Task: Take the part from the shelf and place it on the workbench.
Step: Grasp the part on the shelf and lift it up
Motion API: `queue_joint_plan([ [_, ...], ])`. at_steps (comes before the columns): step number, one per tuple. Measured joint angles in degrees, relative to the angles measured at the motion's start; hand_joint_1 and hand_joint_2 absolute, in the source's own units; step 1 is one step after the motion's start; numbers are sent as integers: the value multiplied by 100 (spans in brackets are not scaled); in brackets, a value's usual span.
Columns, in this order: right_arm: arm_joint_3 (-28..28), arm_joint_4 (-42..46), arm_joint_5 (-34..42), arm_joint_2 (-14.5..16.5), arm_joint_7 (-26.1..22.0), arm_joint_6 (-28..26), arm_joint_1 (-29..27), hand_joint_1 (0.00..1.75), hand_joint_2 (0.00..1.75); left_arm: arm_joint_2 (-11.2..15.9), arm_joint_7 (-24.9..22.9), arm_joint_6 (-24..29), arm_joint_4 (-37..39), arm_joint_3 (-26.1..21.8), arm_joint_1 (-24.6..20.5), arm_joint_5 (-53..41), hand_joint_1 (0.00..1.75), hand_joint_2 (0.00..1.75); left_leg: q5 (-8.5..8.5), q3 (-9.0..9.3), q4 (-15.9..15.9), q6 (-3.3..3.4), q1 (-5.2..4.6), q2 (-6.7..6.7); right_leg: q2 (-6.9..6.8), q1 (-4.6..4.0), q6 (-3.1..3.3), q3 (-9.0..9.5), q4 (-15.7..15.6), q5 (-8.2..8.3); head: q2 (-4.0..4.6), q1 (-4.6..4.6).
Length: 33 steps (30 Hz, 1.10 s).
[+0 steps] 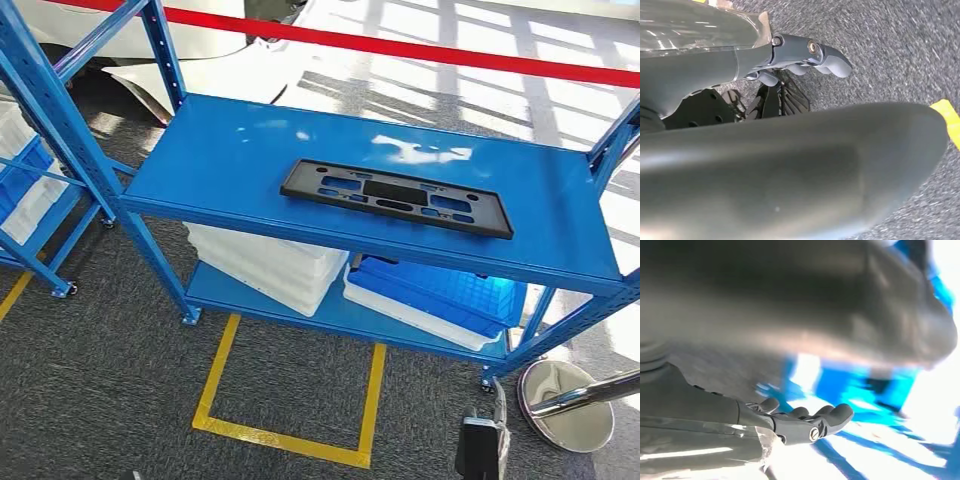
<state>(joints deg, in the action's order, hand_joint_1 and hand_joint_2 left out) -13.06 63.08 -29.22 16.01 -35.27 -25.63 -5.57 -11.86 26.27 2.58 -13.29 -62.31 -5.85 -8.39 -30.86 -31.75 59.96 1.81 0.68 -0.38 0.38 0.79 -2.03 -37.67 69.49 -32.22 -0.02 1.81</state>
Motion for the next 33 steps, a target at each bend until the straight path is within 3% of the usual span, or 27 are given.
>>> queue_joint_plan([
  [2, 400, 302, -62, -69, 78, -239, -68, 0, 175, -5, -2, -3, 0, 0, -3, 0, 0, 0, -27, 31, -4, -23, -4, 1, -1, -21, 46, 160, -386, 190, 0, 3],
  [4, 1176, 876, -197, -209, 220, -628, -208, 0, 175, -13, -11, -8, 2, 1, -10, -1, 0, 0, -63, 55, -7, -75, -5, 2, -1, -65, 115, 356, -871, 355, 0, 6],
  [6, 1866, 1337, -382, -353, 326, -897, -330, 0, 175, -16, -19, -12, 4, 3, -20, -2, 0, 0, -68, 59, -34, -136, 4, -5, 8, -94, 152, 393, -988, 322, 0, 8],
  [8, 2465, 1658, -582, -498, 397, -1095, -392, 0, 175, -14, -16, -19, 4, 7, -29, -2, 0, 0, -123, 62, -12, -191, 11, -7, 11, -64, 193, 436, -1068, 332, 0, 12],
  [10, 2927, 1872, -692, -632, 458, -1206, -394, 0, 175, -10, -8, -23, 4, 9, -33, -2, 0, 0, -360, -119, 390, -233, 11, -2, 0, -27, 239, 495, -1139, 342, 0, 19],
  [12, 3209, 2002, -724, -746, 495, -1250, -378, 0, 175, -8, -2, -24, 4, 9, -33, -2, 0, 0, -651, -504, 1121, -269, 19, 0, -10, -26, 269, 518, -1147, 324, 0, 22],
  [13, 3299, 2041, -731, -791, 500, -1261, -373, 0, 175, -7, -2, -23, 4, 9, -32, -2, 0, 0, -702, -663, 1387, -286, 30, -1, -9, -25, 274, 528, -1147, 313, 0, 22],
  [14, 3379, 2075, -740, -838, 501, -1271, -368, 0, 175, -5, -2, -24, 4, 9, -32, -2, 0, 0, -641, -739, 1472, -302, 43, -1, -2, -22, 271, 543, -1146, 299, 0, 22],
  [15, 3448, 2103, -748, -881, 505, -1286, -363, 0, 175, -3, -2, -24, 4, 9, -32, -2, 0, 0, -476, -713, 1346, -317, 59, -2, 9, -15, 257, 567, -1144, 281, 0, 23],
  [17, 3591, 2170, -764, -974, 520, -1332, -349, 0, 175, -1, -3, -25, 6, 11, -31, -2, 0, 0, -31, -451, 691, -348, 94, -3, 33, 0, 200, 634, -1131, 222, 0, 22],
  [18, 3659, 2205, -770, -1019, 537, -1356, -338, 0, 175, -2, -3, -26, 10, 13, -34, -2, 0, 0, 97, -315, 373, -351, 101, -1, 42, -5, 161, 654, -1109, 189, 0, 23],
  [20, 3762, 2276, -781, -1094, 578, -1391, -319, 0, 175, -6, -13, -34, 21, 18, -42, -2, 0, 0, 123, -196, 93, -305, 85, 7, 49, -20, 89, 654, -1086, 160, 0, 22],
  [22, 3825, 2336, -787, -1143, 605, -1406, -309, 0, 175, -8, -22, -43, 26, 23, -49, -1, 0, 0, 98, -190, 60, -222, 68, 14, 46, -14, 44, 650, -1094, 157, 0, 21],
  [24, 3875, 2385, -787, -1180, 627, -1413, -300, 0, 175, -10, -29, -57, 26, 25, -51, 0, 0, 0, 92, -169, 42, -159, 75, 9, 27, 0, 3, 608, -962, 52, 0, 12],
  [25, 3897, 2402, -782, -1198, 647, -1415, -294, 0, 175, -11, -33, -65, 26, 26, -53, 0, 0, 0, 88, -155, 34, -128, 81, 4, 15, 4, -18, 504, -728, -79, 0, 6],
  [27, 3929, 2417, -775, -1229, 688, -1419, -294, 0, 175, -12, -37, -75, 26, 30, -55, 0, 0, 0, 66, -134, 32, -81, 69, -3, -5, 5, -38, 125, 40, -418, 0, -4],
  [28, 3940, 2417, -773, -1246, 705, -1419, -300, 0, 175, -12, -38, -76, 26, 32, -56, 0, 0, 0, 56, -125, 32, -66, 59, -4, -7, 5, -38, -83, 418, -538, 0, -4],
  [29, 3945, 2417, -774, -1258, 712, -1419, -309, 0, 175, -12, -38, -76, 26, 32, -55, 0, 0, 0, 44, -111, 32, -54, 48, -1, -8, 3, -29, -222, 637, -555, 0, -4],
  [30, 3949, 2418, -777, -1269, 716, -1419, -316, 0, 175, -12, -39, -76, 26, 33, -56, 0, 0, 0, 31, -90, 32, -46, 37, 5, -7, -2, -11, -263, 644, -457, 0, -4],
  [31, 3953, 2420, -785, -1277, 719, -1419, -320, 0, 175, -13, -40, -78, 26, 34, -56, 0, 0, 0, 13, -61, 32, -43, 27, 13, -7, -11, 19, -188, 404, -247, 0, -4],
  [33, 3952, 2442, -834, -1287, 719, -1421, -325, 0, 175, -19, -50, -82, 27, 44, -56, 0, 0, 0, -30, 3, 28, -61, 8, 25, -6, -52, 109, 129, -380, 206, 0, -1],
])
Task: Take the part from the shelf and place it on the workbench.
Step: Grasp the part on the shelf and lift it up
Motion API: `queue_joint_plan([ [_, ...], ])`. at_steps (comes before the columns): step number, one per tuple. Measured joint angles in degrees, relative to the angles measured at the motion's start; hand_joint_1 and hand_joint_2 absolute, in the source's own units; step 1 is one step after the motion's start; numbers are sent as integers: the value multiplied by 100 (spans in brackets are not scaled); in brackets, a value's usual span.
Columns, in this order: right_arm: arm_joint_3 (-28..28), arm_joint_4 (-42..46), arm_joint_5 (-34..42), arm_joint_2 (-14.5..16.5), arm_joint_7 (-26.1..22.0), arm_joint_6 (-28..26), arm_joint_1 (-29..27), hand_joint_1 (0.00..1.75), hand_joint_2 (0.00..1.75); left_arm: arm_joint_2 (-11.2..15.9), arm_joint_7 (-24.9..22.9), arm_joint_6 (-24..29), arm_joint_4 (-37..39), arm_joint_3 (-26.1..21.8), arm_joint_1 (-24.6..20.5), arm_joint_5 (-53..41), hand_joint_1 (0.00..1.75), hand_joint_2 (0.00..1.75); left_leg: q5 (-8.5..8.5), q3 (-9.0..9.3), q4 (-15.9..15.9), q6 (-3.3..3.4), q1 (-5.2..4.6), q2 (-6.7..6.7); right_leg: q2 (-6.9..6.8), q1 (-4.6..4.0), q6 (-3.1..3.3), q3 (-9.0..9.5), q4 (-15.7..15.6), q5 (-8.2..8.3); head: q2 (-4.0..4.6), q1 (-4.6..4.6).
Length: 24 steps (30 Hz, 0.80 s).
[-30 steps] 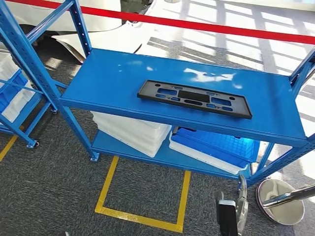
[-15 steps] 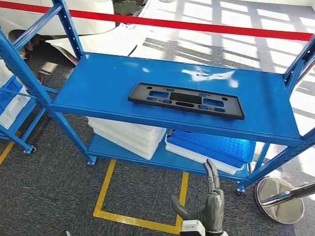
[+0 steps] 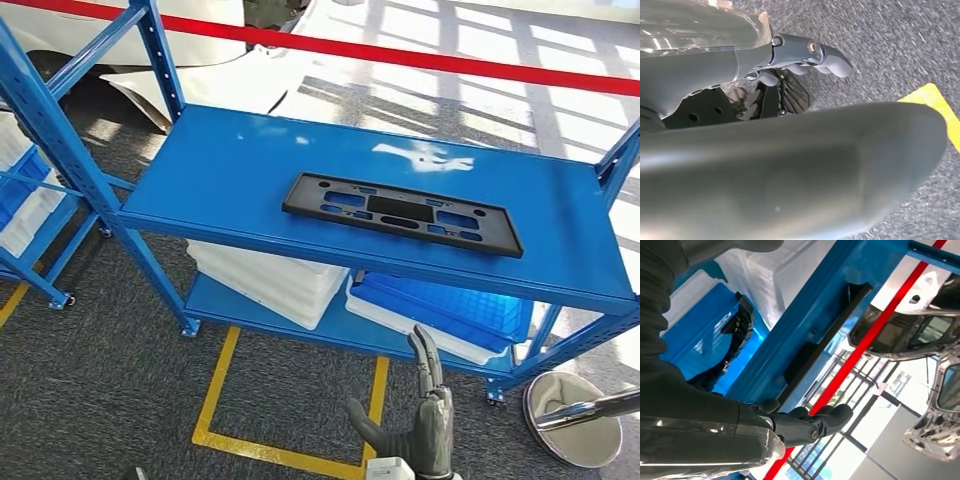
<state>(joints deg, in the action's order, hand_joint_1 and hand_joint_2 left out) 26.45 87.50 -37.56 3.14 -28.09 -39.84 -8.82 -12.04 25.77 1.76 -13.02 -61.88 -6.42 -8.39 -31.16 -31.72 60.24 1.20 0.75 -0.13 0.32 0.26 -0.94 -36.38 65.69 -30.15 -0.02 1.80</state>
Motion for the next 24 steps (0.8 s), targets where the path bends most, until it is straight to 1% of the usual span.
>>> queue_joint_plan([
  [1, -4, 15, -35, -3, -1, -2, -7, 0, 175, -4, -6, -2, 1, 10, -1, 0, 0, 0, -18, 20, -3, -18, -4, 2, 1, -23, 41, 132, -312, 123, 0, 4],
  [2, -11, 37, -80, -8, -3, -5, -20, 0, 175, -7, -17, -4, 2, 21, -3, 0, 0, 0, -30, 26, -8, -41, -4, 2, 1, -46, 71, 206, -492, 158, 0, 6],
  [4, -42, 80, -168, -14, -10, -10, -53, 0, 175, -9, -30, -7, 4, 43, -9, 0, 0, 0, -31, 29, -37, -98, 5, -2, 6, -68, 98, 239, -591, 124, 0, 10],
  [6, -96, 141, -274, -17, -18, -13, -93, 0, 175, -4, -32, -11, 4, 65, -14, 0, 0, 0, -91, 32, -13, -150, 8, -7, 1, -39, 128, 287, -678, 136, 0, 14],
  [7, -126, 170, -335, -16, -20, -14, -107, 0, 175, -2, -30, -16, 4, 76, -14, 0, 0, 0, -187, -19, 121, -170, 4, -6, -5, -20, 148, 318, -724, 147, 0, 16],
  [8, -162, 192, -402, -16, -21, -16, -118, 0, 175, 2, -27, -22, 4, 85, -14, 0, 0, 0, -330, -131, 369, -187, 6, -5, -12, -5, 168, 345, -754, 152, 0, 20],
  [10, -242, 213, -524, -16, -22, -18, -134, 0, 175, 4, -24, -34, 4, 93, -13, 0, 0, 0, -621, -502, 1085, -221, 11, -4, -19, -11, 196, 361, -762, 139, 0, 22],
  [11, -282, 217, -576, -16, -22, -18, -145, 0, 175, 5, -23, -37, 4, 96, -13, 0, 0, 0, -667, -654, 1344, -235, 18, -4, -17, -13, 201, 370, -762, 130, 0, 22],
  [12, -324, 226, -624, -16, -24, -18, -157, 0, 175, 6, -22, -39, 4, 99, -13, 0, 0, 0, -604, -723, 1416, -246, 24, -5, -11, -14, 201, 386, -761, 117, -1, 22],
  [13, -365, 240, -666, -16, -27, -18, -169, 0, 175, 7, -21, -41, 4, 104, -14, 0, 0, 0, -433, -684, 1266, -251, 33, -5, -2, -12, 194, 412, -760, 99, -1, 23],
  [14, -405, 257, -705, -15, -32, -18, -182, 0, 175, 7, -21, -44, 4, 108, -15, 0, 0, 0, -193, -558, 938, -251, 42, -7, 6, -10, 179, 450, -758, 75, -1, 23],
  [15, -450, 279, -738, -15, -38, -18, -196, 0, 175, 8, -20, -46, 4, 111, -13, 0, 0, 0, 2, -404, 582, -243, 46, -10, 12, -12, 155, 487, -755, 47, -1, 21],
  [16, -494, 306, -765, -15, -45, -17, -209, 0, 175, 8, -19, -49, 5, 114, -13, -1, 0, 0, 128, -268, 267, -226, 44, -11, 16, -21, 124, 510, -743, 18, 0, 19],
  [17, -539, 338, -792, -15, -50, -17, -221, 0, 175, 8, -17, -51, 7, 116, -13, -5, 0, 0, 181, -185, 71, -198, 35, -11, 16, -26, 91, 518, -735, 0, 0, 16],
  [18, -590, 379, -828, -14, -57, -17, -234, 0, 175, 7, -15, -52, 8, 118, -12, -9, 0, 0, 162, -153, -4, -166, 20, -8, 13, -32, 63, 517, -733, -9, 0, 14],
  [20, -690, 466, -910, -11, -74, -19, -250, 0, 175, 5, -13, -52, 10, 120, -11, -7, 0, 0, 156, -146, -41, -98, 8, -1, 7, -24, 14, 515, -738, -23, 0, 15],
  [21, -746, 513, -953, -9, -85, -19, -258, 0, 175, 3, -13, -52, 10, 121, -10, -2, 0, 0, 156, -134, -53, -68, 15, -1, 2, -19, -12, 508, -699, -65, 0, 10],
  [22, -796, 555, -984, -8, -95, -20, -262, 0, 175, 2, -13, -52, 10, 122, -9, 2, 0, 0, 157, -121, -67, -36, 27, -5, -1, -14, -42, 460, -572, -150, 0, 5],
  [23, -840, 592, -1013, -7, -101, -20, -268, 0, 175, 0, -13, -53, 10, 123, -10, 1, 0, 0, 155, -106, -79, -9, 40, -10, -4, -8, -71, 349, -328, -287, 0, -1],
  [24, -885, 621, -1041, -6, -105, -20, -279, 0, 175, 0, -13, -54, 10, 124, -11, 0, 0, 0, 145, -96, -81, 12, 41, -14, -6, -2, -94, 175, 32, -454, 0, -9],
])
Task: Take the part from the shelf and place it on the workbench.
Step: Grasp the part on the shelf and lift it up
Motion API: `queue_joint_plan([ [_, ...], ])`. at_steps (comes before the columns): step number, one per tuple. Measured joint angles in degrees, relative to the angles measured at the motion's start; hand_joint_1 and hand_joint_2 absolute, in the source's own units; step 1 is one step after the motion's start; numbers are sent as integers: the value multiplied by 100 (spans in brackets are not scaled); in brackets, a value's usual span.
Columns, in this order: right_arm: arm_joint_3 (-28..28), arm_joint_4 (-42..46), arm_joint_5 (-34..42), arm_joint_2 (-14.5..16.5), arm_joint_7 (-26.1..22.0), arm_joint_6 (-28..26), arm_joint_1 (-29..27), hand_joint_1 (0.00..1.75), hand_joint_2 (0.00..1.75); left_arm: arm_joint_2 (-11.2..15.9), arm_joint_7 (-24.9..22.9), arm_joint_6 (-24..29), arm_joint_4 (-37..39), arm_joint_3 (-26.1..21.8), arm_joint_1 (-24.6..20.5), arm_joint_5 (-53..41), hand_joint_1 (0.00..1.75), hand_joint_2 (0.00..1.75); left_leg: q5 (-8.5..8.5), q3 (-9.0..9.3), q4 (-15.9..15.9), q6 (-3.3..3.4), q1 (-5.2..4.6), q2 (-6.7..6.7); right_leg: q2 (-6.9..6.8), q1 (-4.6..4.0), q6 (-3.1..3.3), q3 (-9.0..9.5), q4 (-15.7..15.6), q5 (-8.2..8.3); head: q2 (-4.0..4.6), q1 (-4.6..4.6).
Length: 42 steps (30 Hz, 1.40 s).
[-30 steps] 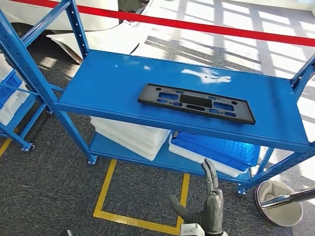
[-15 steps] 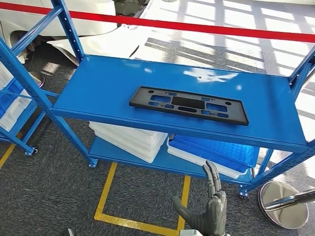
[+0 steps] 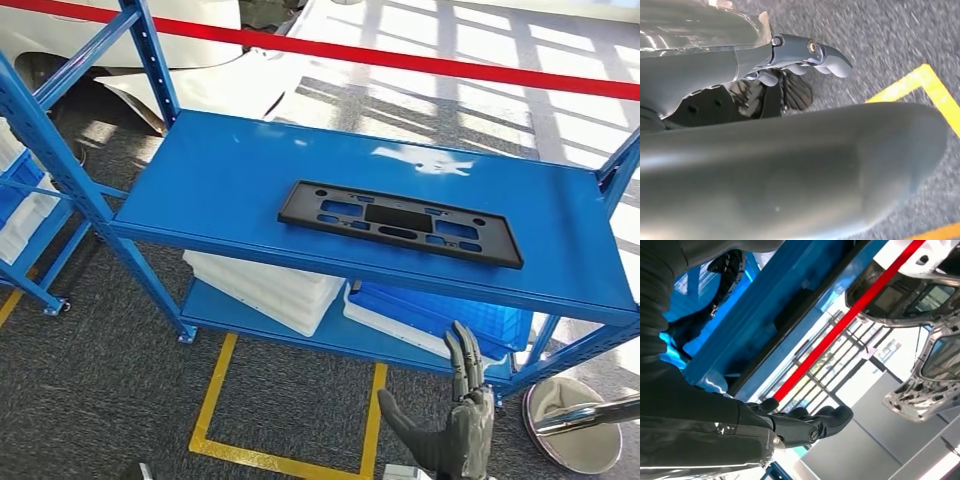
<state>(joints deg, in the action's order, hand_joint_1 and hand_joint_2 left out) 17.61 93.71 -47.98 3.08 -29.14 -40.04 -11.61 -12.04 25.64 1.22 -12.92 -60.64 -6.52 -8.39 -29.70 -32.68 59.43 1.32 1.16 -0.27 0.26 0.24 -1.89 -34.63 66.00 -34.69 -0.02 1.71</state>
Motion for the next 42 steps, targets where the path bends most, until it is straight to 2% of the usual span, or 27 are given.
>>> queue_joint_plan([
  [2, -84, 37, -62, 0, -13, 0, -36, 0, 175, 0, -1, 0, 0, 0, 1, 1, 0, 0, -20, 17, 1, 26, -2, -3, -1, 14, -28, -392, 723, -241, -1, -1],
  [3, -132, 56, -95, 0, -22, 0, -56, 0, 175, 0, -1, 0, 0, -1, 1, 1, 0, 0, -34, 34, 2, 30, -2, -1, -1, 18, -34, -496, 869, -218, -1, -1],
  [4, -176, 77, -124, 0, -30, 0, -69, 0, 175, 0, -1, -1, 0, -1, 2, 1, 0, 0, -52, 60, 2, 27, -2, 5, -1, 20, -32, -488, 779, -74, -1, -1],
  [6, -262, 138, -188, 3, -43, 0, -76, 0, 175, 0, -3, -3, 1, 0, 3, 0, 0, 0, -99, 130, -1, -2, -1, 15, 1, 19, -3, -214, 74, 390, 0, -1],
  [7, -302, 169, -217, 7, -47, 0, -76, 0, 175, -1, -5, -5, 2, 1, 2, 0, 0, 0, -124, 156, -1, -24, -8, 18, 2, 9, 18, -64, -281, 553, 0, 0],
  [9, -377, 228, -281, 16, -55, 0, -87, 0, 175, -1, -14, -8, 4, 1, -1, 0, 0, 0, -153, 167, -6, -79, -17, 18, 5, -16, 64, 85, -640, 624, 0, 3],
  [12, -503, 328, -393, 27, -57, 0, -130, 0, 175, 1, -26, -12, 5, 2, -5, 0, 0, 0, -187, 187, -28, -165, -19, 15, 9, -12, 138, 121, -723, 595, 0, 9],
  [13, -540, 365, -423, 29, -57, 0, -136, 0, 175, 2, -26, -14, 5, 2, -6, 0, 0, 0, -256, 158, 59, -188, -20, 16, 4, 3, 174, 144, -753, 598, 0, 10],
  [14, -573, 397, -442, 31, -57, 0, -140, 0, 175, 4, -26, -19, 4, 3, -6, 0, 0, 0, -372, 71, 255, -204, -21, 16, -2, 18, 206, 169, -781, 600, 0, 13],
  [16, -639, 434, -468, 31, -56, 0, -143, 0, 175, 7, -26, -27, 4, 3, -4, 0, 0, 0, -681, -287, 949, -223, -17, 17, -14, 18, 255, 195, -791, 580, 0, 15],
  [17, -668, 441, -472, 31, -54, 0, -147, 0, 175, 8, -27, -28, 4, 3, -3, 0, 0, 0, -779, -479, 1286, -231, -15, 17, -14, 15, 266, 207, -791, 567, 0, 15],
  [18, -694, 444, -475, 31, -53, 0, -152, 0, 175, 8, -27, -28, 5, 3, -3, 0, 0, 0, -781, -609, 1481, -238, -14, 16, -10, 13, 271, 225, -791, 551, 0, 15],
  [19, -716, 449, -476, 31, -52, 0, -157, 0, 175, 9, -27, -28, 5, 3, -4, 0, 0, 0, -668, -643, 1469, -240, -12, 16, -2, 13, 268, 254, -790, 530, 0, 16],
  [20, -734, 456, -476, 31, -52, 0, -163, 0, 175, 9, -27, -28, 5, 3, -4, 0, 0, 0, -455, -571, 1239, -236, -9, 16, 7, 14, 257, 294, -789, 503, 0, 16],
  [22, -771, 468, -474, 31, -52, 0, -167, 0, 175, 10, -27, -32, 6, 3, -2, 0, 0, 0, -25, -302, 547, -213, -12, 11, 21, 6, 211, 374, -785, 437, 0, 14],
  [23, -786, 474, -473, 30, -51, 0, -168, 0, 175, 11, -27, -36, 6, 3, -3, -3, 0, 0, 72, -193, 280, -190, -16, 9, 25, -4, 180, 391, -775, 411, 0, 12],
  [24, -797, 478, -470, 29, -47, 0, -166, 0, 175, 11, -27, -40, 7, 4, -4, -3, 0, 0, 92, -140, 140, -167, -26, 10, 25, -12, 150, 394, -770, 395, 0, 8],
  [28, -808, 483, -440, -1, 12, 0, -132, 0, 175, 8, -27, -53, 7, 7, -3, 2, 0, 0, 43, -99, 50, -44, -29, 22, 8, 1, 35, 377, -698, 305, 0, 4],
  [30, -808, 476, -432, -37, 55, 0, -108, 0, 175, 5, -27, -57, 7, 14, -7, 0, 0, 0, 28, -67, 35, 9, -10, 16, 0, 12, -22, 163, -224, 52, 0, -4],
  [32, -808, 454, -428, -73, 87, 0, -96, 0, 175, 5, -27, -59, 7, 24, -8, 0, 0, 0, 0, -39, 35, 44, -11, 11, -1, 23, -57, -255, 564, -242, 0, -8],
  [33, -808, 439, -425, -90, 96, 0, -96, 0, 175, 5, -28, -59, 7, 28, -8, 0, 0, 0, -15, -21, 35, 52, -14, 13, -1, 26, -64, -421, 829, -282, 0, -7],
  [34, -808, 427, -423, -104, 99, 0, -94, 0, 175, 5, -28, -59, 7, 32, -8, 0, 0, 0, -33, 3, 35, 54, -15, 18, -1, 26, -63, -489, 880, -200, 0, -8],
  [35, -808, 418, -422, -119, 101, 0, -87, 0, 175, 5, -29, -59, 7, 36, -8, 0, 0, 0, -54, 37, 35, 48, -16, 27, -1, 25, -52, -445, 695, -10, 0, -8],
  [37, -807, 409, -415, -146, 119, 0, -64, 0, 175, 2, -30, -60, 7, 49, -9, 0, 0, 0, -108, 118, 31, 16, -22, 42, 2, 11, -2, -151, -56, 446, 0, -7],
  [38, -805, 406, -408, -160, 133, 0, -52, 0, 175, 1, -31, -60, 7, 60, -12, 0, 0, 0, -132, 145, 29, -9, -27, 47, 4, -3, 32, -15, -381, 573, 0, -6],
  [39, -804, 402, -400, -172, 150, 1, -44, 0, 175, -1, -33, -61, 7, 72, -13, 0, 0, 0, -148, 158, 24, -36, -29, 48, 6, -19, 60, 67, -577, 621, 0, -3],
  [42, -807, 395, -381, -200, 177, 1, -39, 0, 175, -1, -38, -63, 7, 96, -18, 0, 0, 0, -168, 179, -20, -121, -19, 48, 9, -26, 130, 122, -710, 594, 0, 2],
])
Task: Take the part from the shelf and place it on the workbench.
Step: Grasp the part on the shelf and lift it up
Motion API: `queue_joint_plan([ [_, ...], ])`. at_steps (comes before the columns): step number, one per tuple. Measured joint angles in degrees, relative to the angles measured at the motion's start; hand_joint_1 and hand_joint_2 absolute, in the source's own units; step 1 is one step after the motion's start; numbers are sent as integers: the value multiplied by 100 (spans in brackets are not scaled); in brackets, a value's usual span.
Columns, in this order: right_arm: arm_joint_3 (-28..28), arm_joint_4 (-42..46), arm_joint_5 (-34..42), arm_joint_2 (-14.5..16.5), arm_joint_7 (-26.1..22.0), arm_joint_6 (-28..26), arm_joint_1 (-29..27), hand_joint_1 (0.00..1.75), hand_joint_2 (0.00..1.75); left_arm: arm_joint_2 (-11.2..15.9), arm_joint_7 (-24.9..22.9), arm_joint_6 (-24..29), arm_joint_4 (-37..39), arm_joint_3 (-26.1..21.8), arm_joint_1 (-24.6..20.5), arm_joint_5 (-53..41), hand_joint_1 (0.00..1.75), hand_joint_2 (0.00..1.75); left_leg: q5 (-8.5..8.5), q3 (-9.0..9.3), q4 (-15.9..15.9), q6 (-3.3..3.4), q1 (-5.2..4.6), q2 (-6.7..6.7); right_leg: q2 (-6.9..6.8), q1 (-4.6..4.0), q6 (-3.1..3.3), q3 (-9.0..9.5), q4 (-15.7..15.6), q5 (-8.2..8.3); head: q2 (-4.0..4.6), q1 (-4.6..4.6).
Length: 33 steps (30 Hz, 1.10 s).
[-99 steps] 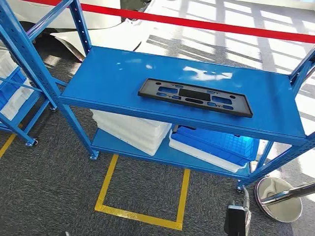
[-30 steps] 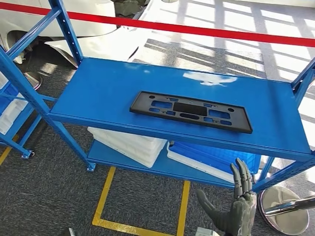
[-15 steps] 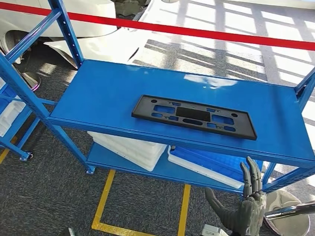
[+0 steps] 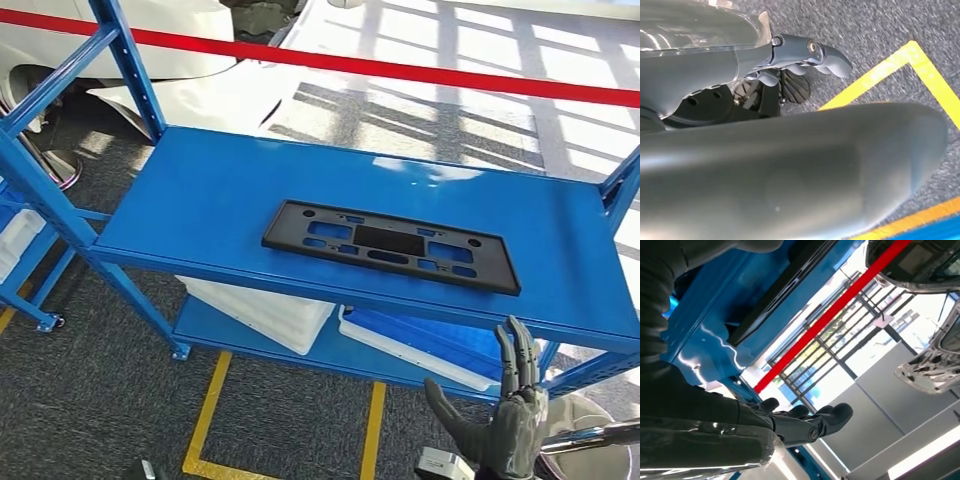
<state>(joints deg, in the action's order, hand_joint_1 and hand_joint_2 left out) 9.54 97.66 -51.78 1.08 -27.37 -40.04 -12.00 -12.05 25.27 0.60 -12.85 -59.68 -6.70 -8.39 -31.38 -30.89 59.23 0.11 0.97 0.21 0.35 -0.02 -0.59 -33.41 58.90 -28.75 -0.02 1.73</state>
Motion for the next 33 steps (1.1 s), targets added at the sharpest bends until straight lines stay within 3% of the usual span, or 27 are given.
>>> queue_joint_plan([
  [2, -2, -2, 4, -13, 10, -1, 7, 0, 175, 3, 4, -7, 0, 7, -2, 0, 0, 0, -119, -51, 148, -45, -3, -1, -7, 31, 55, 57, -83, 14, 0, 3],
  [3, 1, -4, 3, -16, 17, 0, 11, 0, 175, 5, 7, -11, 0, 9, -2, 0, 0, 0, -247, -166, 387, -60, -3, 0, -14, 47, 80, 84, -111, 16, 0, 8],
  [5, 8, -9, -4, -26, 55, 1, 14, 0, 175, 8, 9, -14, 0, 10, -1, 0, 0, 0, -529, -558, 1112, -87, -5, 0, -24, 42, 113, 109, -118, -5, -1, 10],
  [6, 14, -11, -10, -35, 81, 2, 11, 0, 175, 9, 9, -14, 0, 10, 1, 0, 0, 0, -577, -732, 1394, -99, -2, 0, -24, 41, 120, 125, -118, -20, -1, 10],
  [7, 21, -13, -20, -46, 107, 2, 7, 0, 175, 10, 9, -14, 0, 10, 2, 0, 0, 0, -519, -827, 1501, -108, 0, -1, -20, 40, 123, 147, -117, -39, -1, 9],
  [8, 27, -13, -29, -58, 128, 1, 3, 0, 175, 11, 9, -14, 0, 10, 3, 0, 0, 0, -352, -819, 1392, -111, 5, -1, -11, 42, 117, 181, -117, -63, -1, 10],
  [10, 33, -14, -44, -79, 159, 0, -2, 0, 175, 15, 9, -14, 0, 10, 7, 0, 0, 0, 94, -575, 744, -99, 15, -4, 3, 45, 83, 267, -115, -126, 0, 8],
  [12, 33, -13, -52, -103, 189, 0, -2, 0, 175, 16, 9, -13, 1, 12, 9, -1, 0, 0, 285, -356, 217, -59, 7, -3, 11, 26, 18, 310, -98, -184, -1, 5],
  [15, 36, -7, -61, -144, 211, -1, -2, 0, 175, 13, 10, -10, 2, 16, 16, 0, 0, 0, 244, -309, 81, 34, -18, 6, 7, 24, -71, 310, -107, -217, 0, 3],
  [17, 41, 7, -65, -176, 217, -1, -1, 0, 175, 10, 10, -8, 2, 18, 20, 2, 0, 0, 237, -286, 57, 92, -2, 3, -3, 37, -128, 263, 39, -329, 0, -4],
  [18, 43, 16, -65, -194, 223, -1, -3, 0, 175, 8, 10, -9, 2, 18, 18, 2, 0, 0, 230, -270, 47, 120, 9, 0, -7, 44, -157, 152, 278, -459, 0, -8],
  [21, 45, 25, -62, -239, 246, -1, -28, 0, 175, 9, 9, -14, 2, 19, 17, 0, 0, 0, 185, -230, 46, 174, 6, -5, -11, 60, -210, -440, 1381, -861, 0, -16],
  [22, 46, 25, -61, -251, 252, -1, -37, 0, 175, 9, 9, -14, 2, 19, 19, 0, 0, 0, 166, -207, 46, 180, 3, -2, -11, 62, -212, -561, 1545, -838, 0, -16],
  [23, 46, 25, -60, -260, 258, -1, -40, 0, 175, 9, 8, -14, 2, 19, 21, 0, 0, 0, 143, -174, 46, 180, 2, 3, -11, 62, -206, -578, 1485, -701, 0, -16],
  [25, 48, 26, -60, -275, 276, -1, -38, 0, 175, 7, 7, -15, 2, 20, 24, 0, 0, 0, 85, -88, 43, 156, 1, 13, -10, 51, -158, -347, 815, -227, 0, -16],
  [27, 48, 24, -59, -287, 292, -1, -37, 0, 175, 3, 4, -19, 2, 21, 20, 0, 0, 0, 32, -29, 38, 107, -10, 19, -7, 18, -82, -97, 198, 38, 0, -14],
  [31, 45, 26, -58, -299, 303, -1, -51, 0, 175, 3, -2, -22, 2, 21, 13, 0, 0, 0, -11, 10, -6, -14, -8, 7, 3, 0, 20, 8, -36, 12, 0, -7],
  [33, 43, 28, -57, -301, 306, -1, -56, 0, 175, 6, -1, -22, 2, 21, 13, 0, 0, 0, -162, -78, 220, -62, -10, 4, -9, 33, 73, 76, -123, 23, 0, -3],
])
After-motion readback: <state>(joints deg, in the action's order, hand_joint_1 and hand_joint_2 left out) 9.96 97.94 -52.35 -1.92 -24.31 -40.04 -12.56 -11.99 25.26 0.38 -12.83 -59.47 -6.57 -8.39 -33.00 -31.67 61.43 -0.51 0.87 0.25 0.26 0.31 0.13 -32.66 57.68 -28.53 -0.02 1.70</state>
